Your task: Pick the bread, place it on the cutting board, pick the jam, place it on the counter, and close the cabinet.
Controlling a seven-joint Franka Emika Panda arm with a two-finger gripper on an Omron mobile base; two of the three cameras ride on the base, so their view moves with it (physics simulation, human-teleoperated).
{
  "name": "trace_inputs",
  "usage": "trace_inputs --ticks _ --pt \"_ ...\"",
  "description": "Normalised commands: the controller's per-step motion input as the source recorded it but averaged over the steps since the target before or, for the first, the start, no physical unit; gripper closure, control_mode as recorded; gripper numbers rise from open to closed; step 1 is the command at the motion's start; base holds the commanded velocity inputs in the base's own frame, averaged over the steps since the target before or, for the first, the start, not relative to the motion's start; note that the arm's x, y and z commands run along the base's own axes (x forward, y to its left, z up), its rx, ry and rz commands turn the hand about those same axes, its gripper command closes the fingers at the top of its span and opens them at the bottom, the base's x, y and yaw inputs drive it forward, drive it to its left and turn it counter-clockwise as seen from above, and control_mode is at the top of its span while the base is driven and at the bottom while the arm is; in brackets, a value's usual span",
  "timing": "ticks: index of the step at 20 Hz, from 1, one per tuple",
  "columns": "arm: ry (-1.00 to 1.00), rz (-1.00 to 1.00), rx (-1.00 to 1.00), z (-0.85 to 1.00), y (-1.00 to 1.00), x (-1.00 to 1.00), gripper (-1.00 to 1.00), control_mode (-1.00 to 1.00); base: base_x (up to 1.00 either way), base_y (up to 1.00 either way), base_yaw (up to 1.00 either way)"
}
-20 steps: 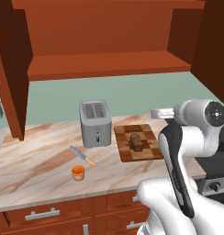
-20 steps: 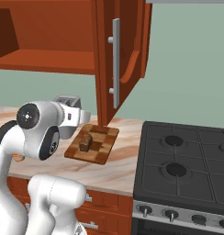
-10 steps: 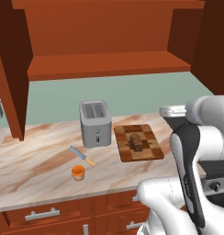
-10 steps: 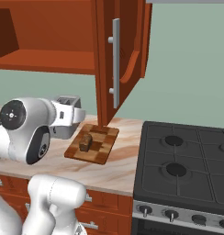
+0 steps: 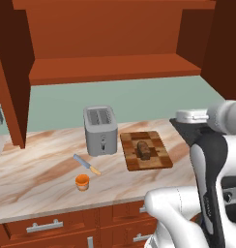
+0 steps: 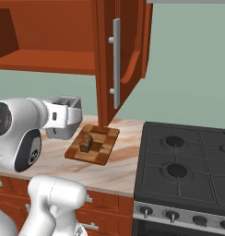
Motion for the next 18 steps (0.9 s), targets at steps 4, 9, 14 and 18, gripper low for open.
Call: trace_inputs --ticks 4,9,14,18 --pt "-0.1 0.0 0.0 0.06 0.0 -0.31 -1.0 -1.0 0.0 0.0 0.0" --pt "-0.09 0.0 0.0 0.01 0.0 -0.3 -1.0 -1.0 0.0 0.0 0.0" --pt "-0.09 0.0 0.0 0.0 0.0 -0.27 -1.0 -1.0 0.0 0.0 0.0" --pt "-0.09 0.0 0.0 0.0 0.0 -0.24 -1.0 -1.0 0.0 0.0 0.0"
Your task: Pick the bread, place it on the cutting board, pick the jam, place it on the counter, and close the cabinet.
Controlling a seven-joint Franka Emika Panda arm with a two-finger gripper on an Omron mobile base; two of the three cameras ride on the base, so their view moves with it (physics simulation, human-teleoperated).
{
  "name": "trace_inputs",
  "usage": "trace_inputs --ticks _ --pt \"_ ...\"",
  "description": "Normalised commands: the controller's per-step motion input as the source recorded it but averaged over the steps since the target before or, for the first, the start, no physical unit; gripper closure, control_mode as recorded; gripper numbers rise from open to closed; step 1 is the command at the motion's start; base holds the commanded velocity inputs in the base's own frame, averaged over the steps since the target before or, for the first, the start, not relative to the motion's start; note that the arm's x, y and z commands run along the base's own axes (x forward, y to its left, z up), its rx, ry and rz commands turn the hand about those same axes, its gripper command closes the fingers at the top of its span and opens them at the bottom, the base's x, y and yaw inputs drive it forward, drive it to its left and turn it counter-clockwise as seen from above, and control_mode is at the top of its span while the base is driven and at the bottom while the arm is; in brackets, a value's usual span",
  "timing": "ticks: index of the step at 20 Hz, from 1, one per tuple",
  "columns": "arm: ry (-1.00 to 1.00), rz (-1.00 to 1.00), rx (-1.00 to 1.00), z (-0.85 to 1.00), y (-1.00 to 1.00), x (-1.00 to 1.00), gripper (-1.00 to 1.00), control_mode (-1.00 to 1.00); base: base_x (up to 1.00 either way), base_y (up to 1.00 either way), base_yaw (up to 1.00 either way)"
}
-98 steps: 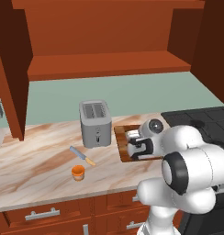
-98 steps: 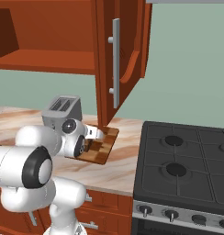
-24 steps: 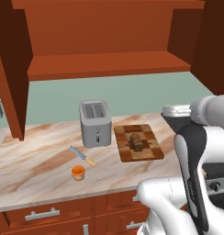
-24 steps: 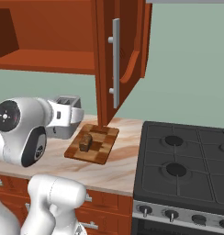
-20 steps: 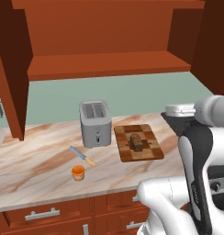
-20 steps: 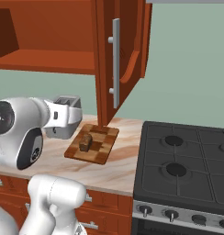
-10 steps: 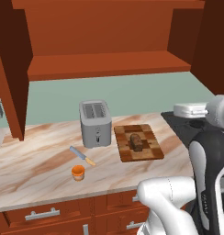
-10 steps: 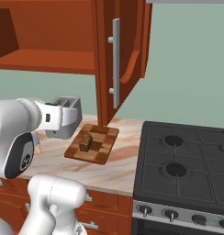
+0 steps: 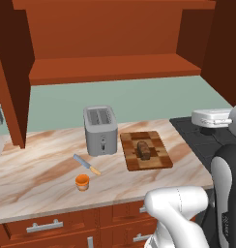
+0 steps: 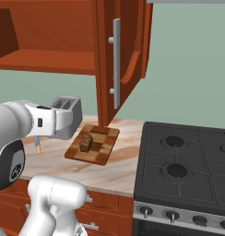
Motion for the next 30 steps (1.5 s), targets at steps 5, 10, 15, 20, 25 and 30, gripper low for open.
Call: trace_inputs --ticks 5,10,15,20,25,30 --pt "-0.1 0.0 0.0 0.01 -0.02 -0.23 -1.0 -1.0 0.0 0.0 0.0" --pt "-0.1 0.0 0.0 0.0 -0.13 -0.22 -1.0 -1.0 0.0 0.0 0.0" --pt "-0.11 0.0 0.0 0.0 -0.15 -0.25 -1.0 -1.0 0.0 0.0 0.0" --pt "-0.1 0.0 0.0 0.0 -0.14 -0.27 -1.0 -1.0 0.0 0.0 0.0" --pt "-0.07 0.0 0.0 0.0 -0.17 -0.26 -1.0 -1.0 0.0 0.0 0.0" --pt "-0.08 0.0 0.0 0.0 -0.15 -0.34 -1.0 -1.0 0.0 0.0 0.0"
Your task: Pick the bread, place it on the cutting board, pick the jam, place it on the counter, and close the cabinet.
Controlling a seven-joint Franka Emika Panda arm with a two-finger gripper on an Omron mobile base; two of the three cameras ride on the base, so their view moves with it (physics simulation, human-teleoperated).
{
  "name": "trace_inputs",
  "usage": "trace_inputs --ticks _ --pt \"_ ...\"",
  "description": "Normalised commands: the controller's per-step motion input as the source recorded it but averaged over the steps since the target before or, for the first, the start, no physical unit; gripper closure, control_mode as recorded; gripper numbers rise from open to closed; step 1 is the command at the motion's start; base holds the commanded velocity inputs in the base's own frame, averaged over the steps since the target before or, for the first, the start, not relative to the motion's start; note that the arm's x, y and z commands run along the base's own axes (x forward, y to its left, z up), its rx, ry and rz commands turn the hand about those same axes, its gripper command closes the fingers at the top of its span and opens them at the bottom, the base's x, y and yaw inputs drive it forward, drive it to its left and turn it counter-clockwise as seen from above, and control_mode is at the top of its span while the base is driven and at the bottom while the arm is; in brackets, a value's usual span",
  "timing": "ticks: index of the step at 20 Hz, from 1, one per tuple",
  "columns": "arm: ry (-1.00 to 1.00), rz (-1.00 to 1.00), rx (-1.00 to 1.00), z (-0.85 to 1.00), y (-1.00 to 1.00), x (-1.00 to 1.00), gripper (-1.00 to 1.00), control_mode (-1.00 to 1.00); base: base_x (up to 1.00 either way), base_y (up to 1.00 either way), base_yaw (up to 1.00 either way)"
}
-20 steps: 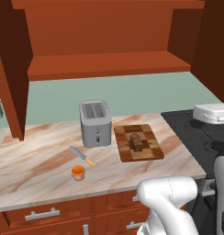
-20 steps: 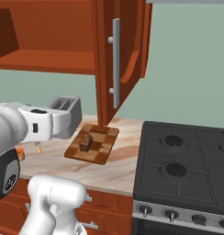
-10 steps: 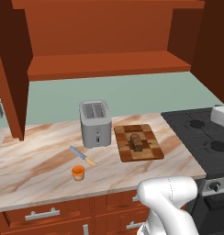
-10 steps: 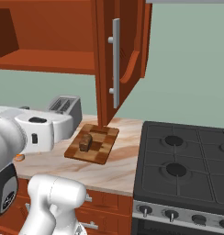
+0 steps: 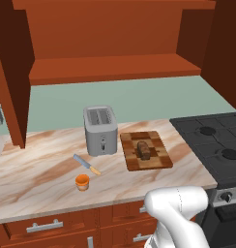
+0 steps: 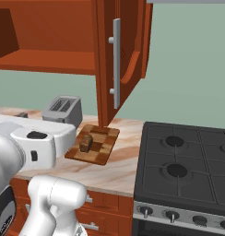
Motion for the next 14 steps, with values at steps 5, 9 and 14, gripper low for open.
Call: trace_inputs --ticks 5,9,14 --pt "-0.07 0.01 0.0 0.0 -0.22 -0.31 -1.0 -1.0 0.0 0.0 0.0" --pt "-0.06 0.0 0.0 0.0 -0.2 -0.29 -1.0 -1.0 0.0 0.0 0.0" --pt "-0.07 0.0 0.0 0.0 -0.14 -0.23 -1.0 -1.0 0.0 0.0 0.0"
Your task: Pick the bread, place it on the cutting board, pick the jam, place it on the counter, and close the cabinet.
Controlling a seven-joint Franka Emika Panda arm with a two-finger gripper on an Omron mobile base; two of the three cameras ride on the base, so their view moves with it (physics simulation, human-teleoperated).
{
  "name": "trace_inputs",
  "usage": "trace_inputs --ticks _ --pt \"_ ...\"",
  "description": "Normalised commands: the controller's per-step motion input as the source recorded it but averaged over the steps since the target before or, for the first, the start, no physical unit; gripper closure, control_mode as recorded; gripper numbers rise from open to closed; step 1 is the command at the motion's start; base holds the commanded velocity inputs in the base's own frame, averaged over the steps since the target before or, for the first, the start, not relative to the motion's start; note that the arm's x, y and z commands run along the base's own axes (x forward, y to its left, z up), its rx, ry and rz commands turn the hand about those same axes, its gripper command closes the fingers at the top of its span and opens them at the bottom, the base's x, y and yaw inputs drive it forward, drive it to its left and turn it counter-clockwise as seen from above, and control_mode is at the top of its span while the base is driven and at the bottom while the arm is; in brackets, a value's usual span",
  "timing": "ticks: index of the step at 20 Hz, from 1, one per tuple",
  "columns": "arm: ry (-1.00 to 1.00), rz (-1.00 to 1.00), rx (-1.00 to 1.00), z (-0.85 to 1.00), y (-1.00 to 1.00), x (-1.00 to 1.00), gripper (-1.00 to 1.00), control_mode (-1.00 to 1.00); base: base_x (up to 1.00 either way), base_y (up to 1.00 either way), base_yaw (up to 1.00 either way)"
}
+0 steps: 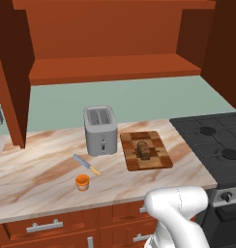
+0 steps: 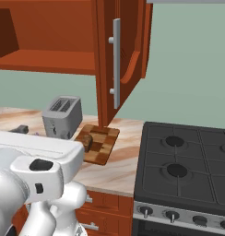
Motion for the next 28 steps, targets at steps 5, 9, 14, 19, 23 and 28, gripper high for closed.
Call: trace_inputs --ticks 5,9,14,19,23,28 --pt "-0.06 0.0 0.0 -0.01 -0.16 -0.11 -1.0 -1.0 0.0 0.0 0.0" --pt "-0.04 0.01 0.0 -0.01 -0.21 -0.01 -1.0 -1.0 0.0 0.0 0.0" --pt "-0.04 0.01 0.0 -0.04 -0.19 -0.02 -1.0 -1.0 0.0 0.0 0.0" --pt "-0.04 0.02 0.0 -0.03 -0.17 0.0 -1.0 -1.0 0.0 0.0 0.0" --pt "-0.05 0.04 0.0 -0.04 -0.16 0.0 -1.0 -1.0 0.0 0.0 0.0" --pt "-0.04 0.06 0.0 -0.07 -0.1 0.0 -1.0 -1.0 0.0 0.0 0.0"
